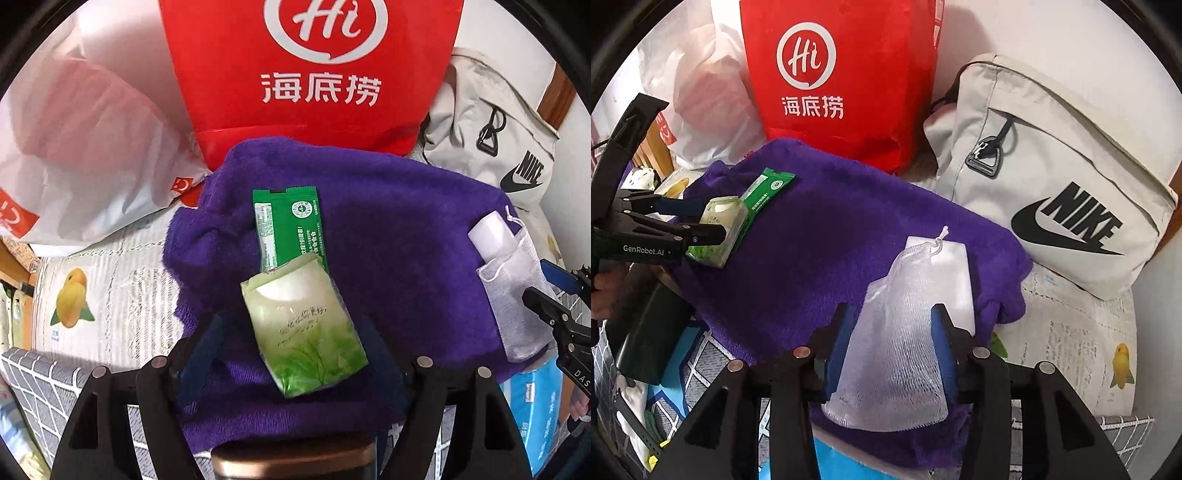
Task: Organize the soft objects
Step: 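Lower the mesh bag onto the towel with the right tool while the left tool releases the tea bag, then grasp the white glove with the left tool while the right tool grasps crumpled white tissue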
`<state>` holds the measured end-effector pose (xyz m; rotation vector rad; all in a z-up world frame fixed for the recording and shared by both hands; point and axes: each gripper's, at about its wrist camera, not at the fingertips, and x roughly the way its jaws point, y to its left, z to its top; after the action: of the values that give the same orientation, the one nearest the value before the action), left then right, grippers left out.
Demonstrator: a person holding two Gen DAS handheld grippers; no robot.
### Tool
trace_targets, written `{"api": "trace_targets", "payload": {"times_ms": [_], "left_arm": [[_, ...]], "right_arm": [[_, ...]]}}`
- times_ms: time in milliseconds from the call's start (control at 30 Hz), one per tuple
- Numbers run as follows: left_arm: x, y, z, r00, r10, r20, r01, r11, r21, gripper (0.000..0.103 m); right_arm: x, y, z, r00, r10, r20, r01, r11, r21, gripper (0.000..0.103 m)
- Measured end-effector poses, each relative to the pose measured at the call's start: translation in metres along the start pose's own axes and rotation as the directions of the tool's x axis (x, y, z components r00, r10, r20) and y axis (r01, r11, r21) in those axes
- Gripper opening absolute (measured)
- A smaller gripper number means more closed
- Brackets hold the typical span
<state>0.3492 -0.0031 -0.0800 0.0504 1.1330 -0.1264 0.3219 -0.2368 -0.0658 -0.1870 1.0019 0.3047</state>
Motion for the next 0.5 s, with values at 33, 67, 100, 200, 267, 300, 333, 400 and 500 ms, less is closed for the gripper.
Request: {"api": "trace_targets", "payload": {"times_ms": [33,67,100,200,267,300,333,400,500], "left_arm": [[-0.004,0.001,-0.001,1.0,0.0,0.006,0.0,1.0,-0.005,0.076],[-0.007,0.002,-0.002,1.0,0.002,0.009,-0.001,1.0,-0.008,0.076],[-0.013,0.003,-0.004,1.0,0.007,0.017,-0.007,1.0,-0.01,0.076],[-0.031,0.005,-0.01,0.999,0.021,0.044,-0.021,1.0,-0.008,0.076],[-0.044,0.008,-0.017,0.997,0.027,0.066,-0.025,1.0,-0.017,0.076],[-0.049,0.01,-0.02,0.997,0.024,0.072,-0.023,0.999,-0.023,0.076],[-0.054,0.011,-0.023,0.997,0.019,0.08,-0.017,0.999,-0.027,0.076],[-0.063,0.014,-0.032,0.995,0.015,0.094,-0.011,0.999,-0.039,0.076],[-0.074,0.017,-0.043,0.994,0.0,0.108,0.006,0.999,-0.053,0.076]], "right_arm": [[-0.003,-0.001,-0.001,1.0,0.002,0.004,-0.002,1.0,0.004,0.044],[-0.006,-0.001,-0.002,1.0,0.002,0.008,-0.002,1.0,0.008,0.044],[-0.011,-0.002,-0.003,1.0,-0.002,0.013,0.002,1.0,0.014,0.044],[-0.024,-0.003,-0.006,0.999,-0.007,0.031,0.006,0.999,0.031,0.044],[-0.029,-0.004,-0.007,0.999,-0.005,0.041,0.003,0.999,0.043,0.049],[-0.033,-0.004,-0.008,0.999,-0.006,0.048,0.004,0.999,0.046,0.052],[-0.034,-0.005,-0.009,0.999,-0.013,0.052,0.01,0.999,0.048,0.052],[-0.038,-0.004,-0.01,0.998,-0.025,0.057,0.022,0.998,0.051,0.053],[-0.044,-0.005,-0.012,0.997,-0.032,0.072,0.027,0.998,0.065,0.059]]}}
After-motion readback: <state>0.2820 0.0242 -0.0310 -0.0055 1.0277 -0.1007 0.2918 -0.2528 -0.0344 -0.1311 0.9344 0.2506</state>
